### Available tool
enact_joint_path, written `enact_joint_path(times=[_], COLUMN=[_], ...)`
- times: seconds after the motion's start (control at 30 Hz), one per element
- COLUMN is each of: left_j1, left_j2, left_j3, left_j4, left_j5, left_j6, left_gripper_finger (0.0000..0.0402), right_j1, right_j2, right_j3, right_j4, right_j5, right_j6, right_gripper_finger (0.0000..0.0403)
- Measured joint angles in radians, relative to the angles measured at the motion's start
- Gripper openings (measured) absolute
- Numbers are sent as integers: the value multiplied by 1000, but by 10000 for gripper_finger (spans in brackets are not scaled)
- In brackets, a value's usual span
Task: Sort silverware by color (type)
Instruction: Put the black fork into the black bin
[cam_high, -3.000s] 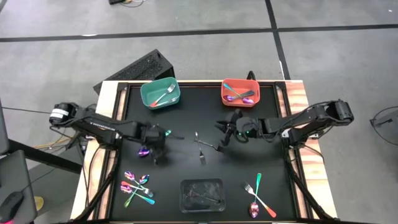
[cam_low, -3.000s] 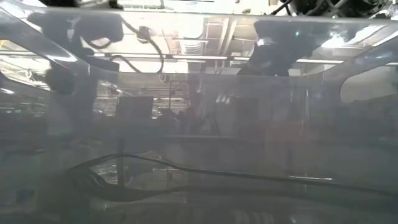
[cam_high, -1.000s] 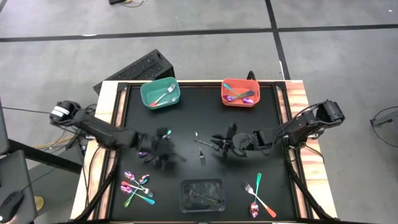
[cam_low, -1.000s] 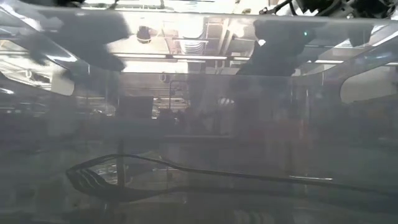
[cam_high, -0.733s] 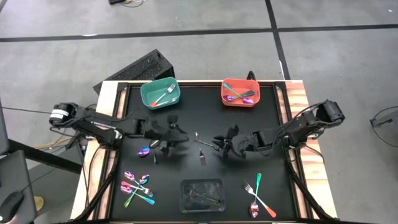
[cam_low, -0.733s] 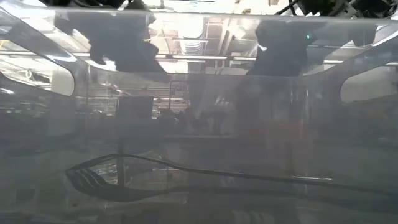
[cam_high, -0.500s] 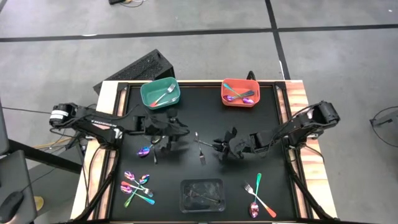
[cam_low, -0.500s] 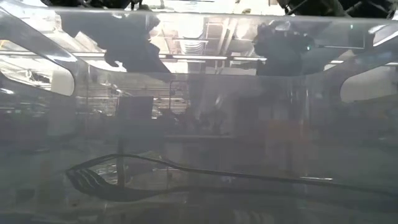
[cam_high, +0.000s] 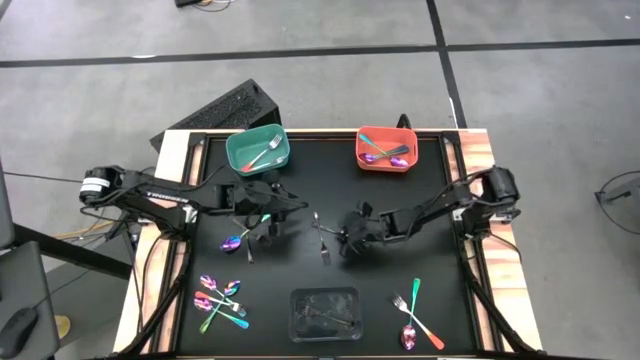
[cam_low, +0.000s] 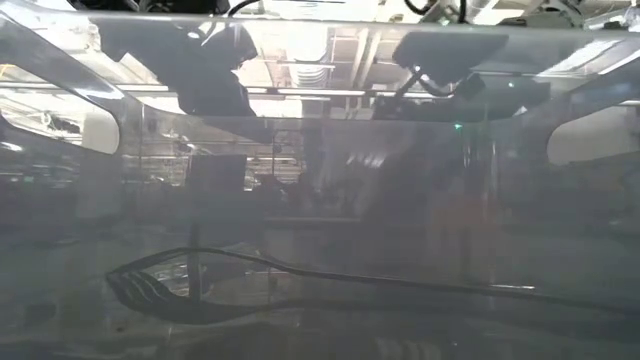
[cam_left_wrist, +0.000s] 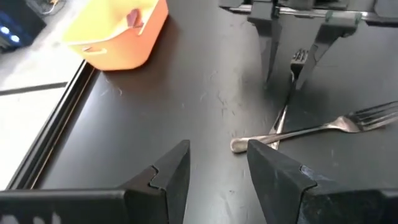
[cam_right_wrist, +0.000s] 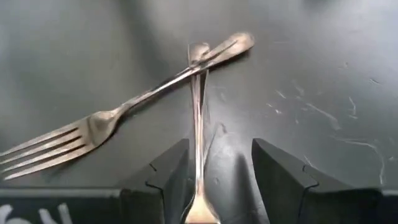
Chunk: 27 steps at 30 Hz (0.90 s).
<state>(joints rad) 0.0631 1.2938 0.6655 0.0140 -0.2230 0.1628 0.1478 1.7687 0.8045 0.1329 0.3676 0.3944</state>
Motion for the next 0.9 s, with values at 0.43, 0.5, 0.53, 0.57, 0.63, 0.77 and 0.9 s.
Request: enact_joint_path(times=[0.43,0.5,0.53,0.57,0.63,0.77,0.9], left_j1=[0,0,0,0,0,-1,-1], left_j2=[0,0,0,0,0,0,0], left_j3=[0,0,0,0,0,0,0], left_j4=[-39,-49,-55,-60,-69,-88,-103], left_j5=[-25,-26,-26,-26,-26,-27,-28], left_j6=[-57,-65,-67,-69,-71,-74,-74], left_gripper_finger=[148,148,148,148,148,148,148], right_j1=[-7,-8,-7,-7,-7,-3,19], right_j2=[43,40,40,40,40,42,30], right_j3=[91,104,114,127,155,229,344], right_j4=[-238,-287,-313,-347,-423,-621,-882], right_j5=[-73,-74,-74,-74,-76,-64,23], right_j6=[23,23,21,20,25,27,27], right_gripper_finger=[85,41,24,15,15,10,4])
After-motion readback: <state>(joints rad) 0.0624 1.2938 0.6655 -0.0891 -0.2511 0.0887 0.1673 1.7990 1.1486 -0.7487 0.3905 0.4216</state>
